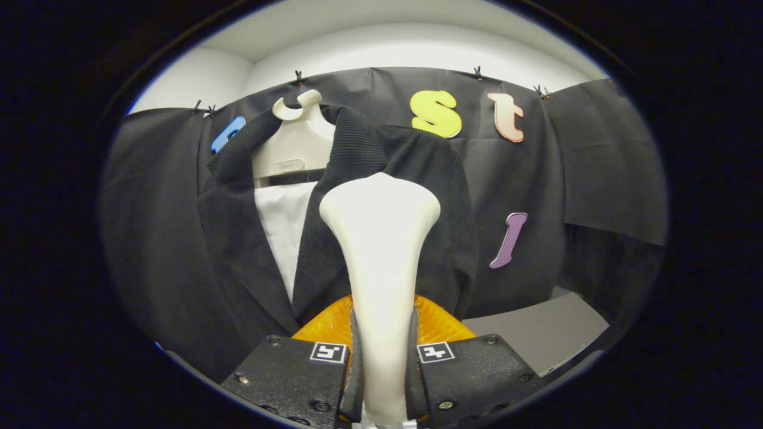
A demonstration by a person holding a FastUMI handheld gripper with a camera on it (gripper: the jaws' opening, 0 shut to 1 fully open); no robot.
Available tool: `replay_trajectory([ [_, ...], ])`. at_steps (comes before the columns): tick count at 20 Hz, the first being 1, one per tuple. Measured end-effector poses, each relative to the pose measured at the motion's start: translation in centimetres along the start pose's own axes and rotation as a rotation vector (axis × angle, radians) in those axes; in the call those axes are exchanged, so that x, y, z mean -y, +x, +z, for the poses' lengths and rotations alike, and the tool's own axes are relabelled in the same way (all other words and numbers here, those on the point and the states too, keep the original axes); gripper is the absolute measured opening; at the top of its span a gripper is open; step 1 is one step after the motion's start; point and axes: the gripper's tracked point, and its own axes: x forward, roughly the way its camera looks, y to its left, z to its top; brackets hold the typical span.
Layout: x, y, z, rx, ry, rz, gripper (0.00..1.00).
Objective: Iron the clothes twice with a garment steamer, once on the left side and once on the right side.
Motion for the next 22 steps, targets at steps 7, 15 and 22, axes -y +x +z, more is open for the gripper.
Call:
replay_trajectory([
  [7,0.0,-0.1,-3.1,-0.040,0.008,-0.011,0.30],
  [15,0.3,0.2,-8.1,-0.112,0.003,-0.027,0.30],
  [22,0.8,1.0,-12.3,-0.167,-0.021,-0.033,0.30],
])
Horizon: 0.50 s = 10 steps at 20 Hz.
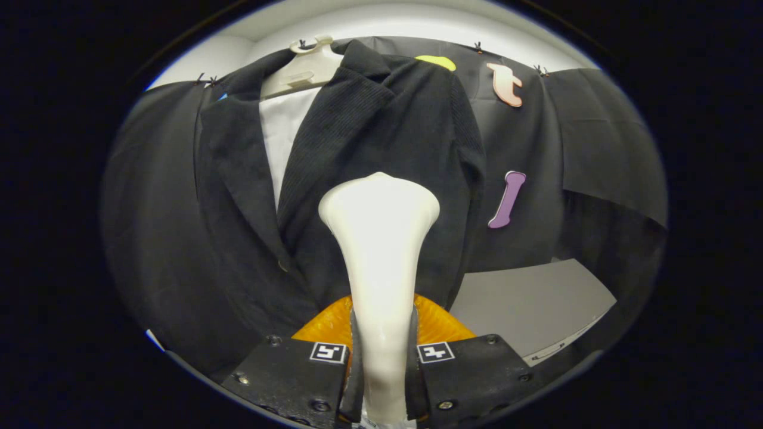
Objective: Iron the clothes twice with a garment steamer, once on the left side and once on the right side.
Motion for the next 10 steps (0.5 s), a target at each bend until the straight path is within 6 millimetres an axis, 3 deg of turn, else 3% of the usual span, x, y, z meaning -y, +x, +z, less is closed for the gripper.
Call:
replay_trajectory([
  [4,-0.2,-0.1,-3.8,-0.044,-0.004,-0.005,0.30],
  [10,1.3,0.8,-8.8,-0.130,0.006,-0.014,0.30],
])
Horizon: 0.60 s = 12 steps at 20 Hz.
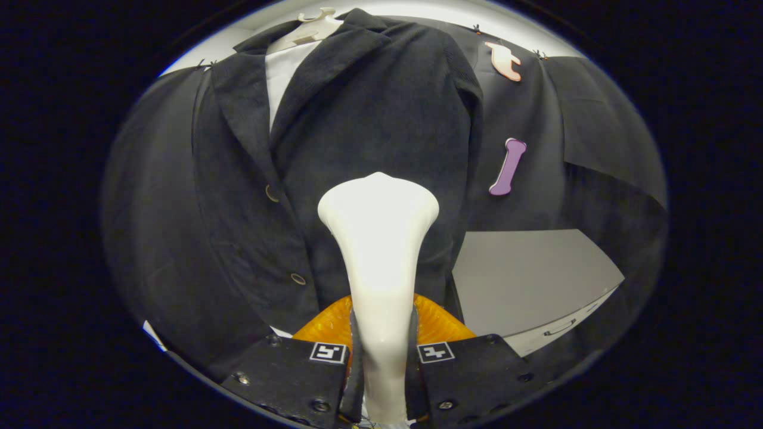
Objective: Iron the clothes twice with a garment steamer, once on the left side and once on the right side.
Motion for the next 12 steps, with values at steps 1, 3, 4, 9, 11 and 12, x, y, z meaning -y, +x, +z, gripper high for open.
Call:
replay_trajectory([
  [1,0.2,0.2,-0.7,-0.012,0.003,-0.003,0.30],
  [3,0.7,0.3,-1.8,-0.026,0.009,-0.010,0.30],
  [4,1.0,0.5,-2.3,-0.032,0.010,-0.013,0.30],
  [9,1.5,1.1,-4.8,-0.058,0.009,-0.019,0.30],
  [11,1.5,1.3,-5.7,-0.060,-0.003,-0.021,0.30],
  [12,1.5,1.4,-6.3,-0.064,-0.005,-0.028,0.30],
])
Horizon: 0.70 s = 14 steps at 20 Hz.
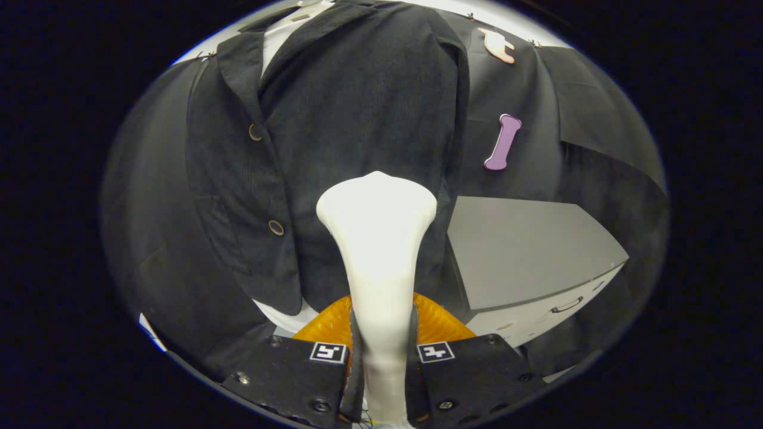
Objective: Iron the clothes twice with a garment steamer, once on the left side and once on the right side.
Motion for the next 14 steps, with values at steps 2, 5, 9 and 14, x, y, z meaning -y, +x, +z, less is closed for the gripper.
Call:
replay_trajectory([
  [2,0.0,0.4,-1.9,-0.030,0.006,0.000,0.30],
  [5,0.4,1.6,-4.2,-0.070,0.017,-0.003,0.30],
  [9,0.8,3.2,-6.8,-0.084,0.014,-0.019,0.30],
  [14,1.1,4.4,-9.0,-0.093,-0.004,-0.021,0.30],
])
